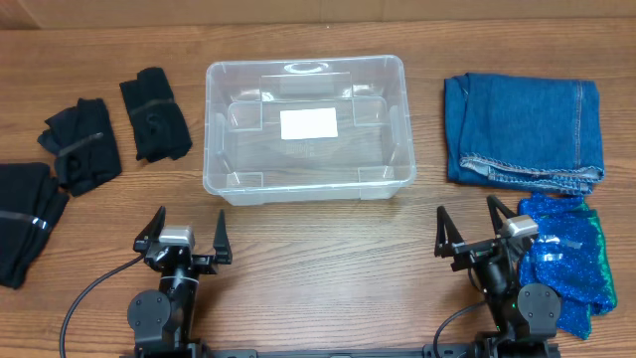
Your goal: Pack container
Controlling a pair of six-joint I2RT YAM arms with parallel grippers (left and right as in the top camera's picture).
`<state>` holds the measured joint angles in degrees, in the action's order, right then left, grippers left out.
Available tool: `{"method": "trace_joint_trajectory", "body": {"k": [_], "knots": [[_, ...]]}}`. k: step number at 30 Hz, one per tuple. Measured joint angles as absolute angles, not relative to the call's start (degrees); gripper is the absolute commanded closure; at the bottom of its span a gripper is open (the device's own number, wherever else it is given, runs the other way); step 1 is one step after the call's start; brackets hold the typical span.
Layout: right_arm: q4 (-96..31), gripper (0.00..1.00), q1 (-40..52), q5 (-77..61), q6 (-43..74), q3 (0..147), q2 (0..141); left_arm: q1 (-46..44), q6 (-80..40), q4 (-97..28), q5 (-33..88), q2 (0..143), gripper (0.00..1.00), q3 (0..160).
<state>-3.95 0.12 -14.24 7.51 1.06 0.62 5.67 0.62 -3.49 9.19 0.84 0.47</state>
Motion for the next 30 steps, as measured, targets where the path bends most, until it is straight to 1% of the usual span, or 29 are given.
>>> {"method": "trace_joint_trajectory", "body": {"k": [2,5,8,12,16,21,22,23,24,25,27,30], "knots": [[-4.75,0.0,0.1,-15.35,7.99,1.37,0.78,5.67,0.62,-3.49,9.19,0.84,0.0,0.47],[-8.08,0.0,0.1,-16.12,9.02,6.13,4.6,5.67,0.62,-3.46,9.19,0.84,0.0,0.47],[-11.49,0.0,0.1,-16.12,9.39,15.81,12.4,5.67,0.62,-3.46,9.19,0.84,0.0,0.47],[-19.16,0.0,0.1,-16.14,9.52,32.49,27.55,5.67,0.62,-3.46,9.19,0.84,0.0,0.47],[-35.92,0.0,0.1,-16.12,9.96,56.27,49.95,5.67,0.62,-3.49,9.21,0.86,0.0,0.47],[-47.31,0.0,0.1,-16.34,10.07,76.82,71.29,5.67,0.62,-3.51,9.19,0.84,0.0,0.47],[-47.88,0.0,0.1,-16.32,10.07,78.48,73.78,5.67,0.62,-3.49,9.19,0.84,0.0,0.47],[-48.29,0.02,0.1,-16.34,10.07,79.05,75.61,5.67,0.62,-3.49,9.19,0.84,0.0,0.47],[-49.54,0.08,0.1,-16.34,10.02,79.33,77.17,5.67,0.62,-3.49,9.19,0.84,0.0,0.47],[-50.52,0.1,0.1,-16.34,9.82,79.35,78.52,5.67,0.62,-3.49,9.19,0.84,0.0,0.47],[-52.23,0.1,0.1,-16.34,9.63,79.4,80.77,5.67,0.62,-3.49,9.19,0.86,0.0,0.47],[-54.39,0.02,-0.12,-15.46,13.63,79.4,83.66,5.67,0.62,-3.49,9.19,0.84,0.0,0.47]]}}
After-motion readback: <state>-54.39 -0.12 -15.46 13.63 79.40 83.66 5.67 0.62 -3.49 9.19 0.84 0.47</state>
